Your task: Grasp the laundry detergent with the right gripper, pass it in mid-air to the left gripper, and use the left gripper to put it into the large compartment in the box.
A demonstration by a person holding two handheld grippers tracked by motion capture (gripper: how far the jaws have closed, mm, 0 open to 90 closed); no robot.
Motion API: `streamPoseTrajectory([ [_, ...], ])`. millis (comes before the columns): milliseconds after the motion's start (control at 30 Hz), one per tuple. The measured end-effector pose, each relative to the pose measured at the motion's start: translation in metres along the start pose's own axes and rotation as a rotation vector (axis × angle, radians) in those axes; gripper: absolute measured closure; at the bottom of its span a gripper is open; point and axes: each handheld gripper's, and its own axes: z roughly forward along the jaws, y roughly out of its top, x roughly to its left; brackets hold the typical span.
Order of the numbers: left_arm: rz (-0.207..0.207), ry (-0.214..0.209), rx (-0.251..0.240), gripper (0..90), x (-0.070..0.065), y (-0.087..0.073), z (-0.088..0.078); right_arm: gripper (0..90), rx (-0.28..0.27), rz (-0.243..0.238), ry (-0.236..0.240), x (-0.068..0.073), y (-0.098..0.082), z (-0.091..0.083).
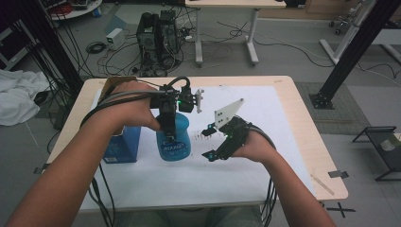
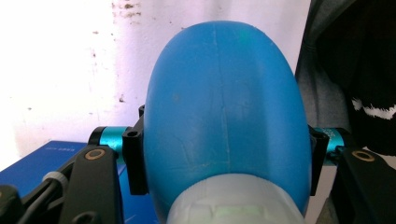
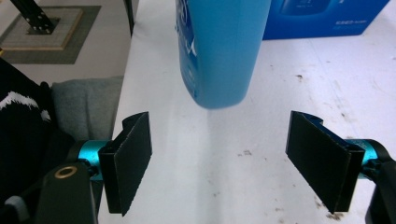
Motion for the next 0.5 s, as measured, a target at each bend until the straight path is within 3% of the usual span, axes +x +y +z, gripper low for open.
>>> streamPoseTrajectory([
  [100, -0.008, 0.004, -0.002, 38.0, 0.002, -0.001, -0.003, 21.8, -0.01, -0.036, -0.015, -0.002, 0.001, -0.003],
  [267, -0.018, -0.002, -0.009, 38.0, 0.007, -0.007, -0.009, 16.2, 0.021, -0.031, -0.024, -0.003, 0.002, -0.007],
  [333, -0.027, 0.001, -0.015, 38.0, 0.008, -0.01, -0.013, 16.1, 0.052, 0.001, -0.028, 0.0, 0.004, -0.009],
  [367, -0.031, -0.003, -0.014, 38.0, 0.01, -0.011, -0.015, 16.1, 0.047, -0.025, -0.031, -0.002, 0.005, -0.01],
  [400, -0.041, -0.004, -0.012, 38.0, 0.011, -0.012, -0.017, 13.6, 0.07, -0.002, -0.028, 0.0, 0.006, -0.012],
  [433, -0.05, -0.001, -0.014, 38.0, 0.012, -0.014, -0.019, 13.5, 0.06, -0.019, -0.03, -0.001, 0.008, -0.011],
  [500, -0.072, -0.001, -0.02, 38.0, 0.015, -0.019, -0.024, 13.4, 0.093, -0.012, -0.033, -0.001, 0.009, -0.013],
])
